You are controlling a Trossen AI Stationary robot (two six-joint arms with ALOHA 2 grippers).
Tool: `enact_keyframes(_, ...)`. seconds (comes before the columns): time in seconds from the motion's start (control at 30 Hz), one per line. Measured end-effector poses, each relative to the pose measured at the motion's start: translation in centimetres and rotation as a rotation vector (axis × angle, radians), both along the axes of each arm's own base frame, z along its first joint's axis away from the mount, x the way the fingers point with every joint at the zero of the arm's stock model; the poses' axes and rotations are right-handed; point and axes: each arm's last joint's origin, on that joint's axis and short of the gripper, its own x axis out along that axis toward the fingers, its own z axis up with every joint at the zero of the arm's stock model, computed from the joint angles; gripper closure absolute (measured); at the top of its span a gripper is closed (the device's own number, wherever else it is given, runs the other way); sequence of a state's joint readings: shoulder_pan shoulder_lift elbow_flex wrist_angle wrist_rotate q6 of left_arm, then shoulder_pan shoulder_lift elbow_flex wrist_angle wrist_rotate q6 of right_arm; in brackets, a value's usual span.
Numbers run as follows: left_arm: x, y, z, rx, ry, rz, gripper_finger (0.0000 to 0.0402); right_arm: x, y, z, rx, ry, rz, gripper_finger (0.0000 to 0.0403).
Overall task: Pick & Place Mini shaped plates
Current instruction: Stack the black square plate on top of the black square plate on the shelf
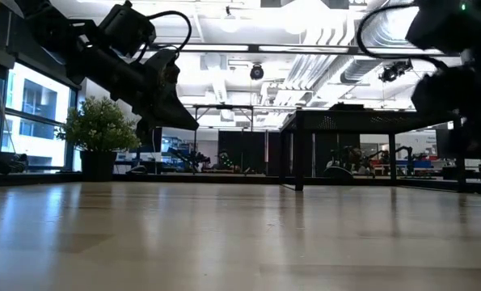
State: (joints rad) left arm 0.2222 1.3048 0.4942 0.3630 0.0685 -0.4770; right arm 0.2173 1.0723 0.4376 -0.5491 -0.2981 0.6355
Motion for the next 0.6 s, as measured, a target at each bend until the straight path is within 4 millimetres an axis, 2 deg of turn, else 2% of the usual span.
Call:
enact_keyframes(0.13,0.0,0.0,0.0,0.000,0.000,0.000,0.0401,0.6,0.1,1.3,0.026,-0.040,-0.038,0.0399)
enact_keyframes(0.3,0.0,0.0,0.0,0.000,0.000,-0.001,0.0401,1.7,0.0,4.4,0.078,-0.132,-0.124,0.0400)
enact_keyframes(0.47,0.0,0.0,0.0,-0.003,-0.001,-0.007,0.0401,3.2,-1.7,9.6,0.127,-0.296,-0.297,0.0397)
enact_keyframes(0.6,0.0,0.0,0.0,-0.001,-0.001,-0.005,0.0401,3.5,-5.0,14.7,0.053,-0.495,-0.474,0.0400)
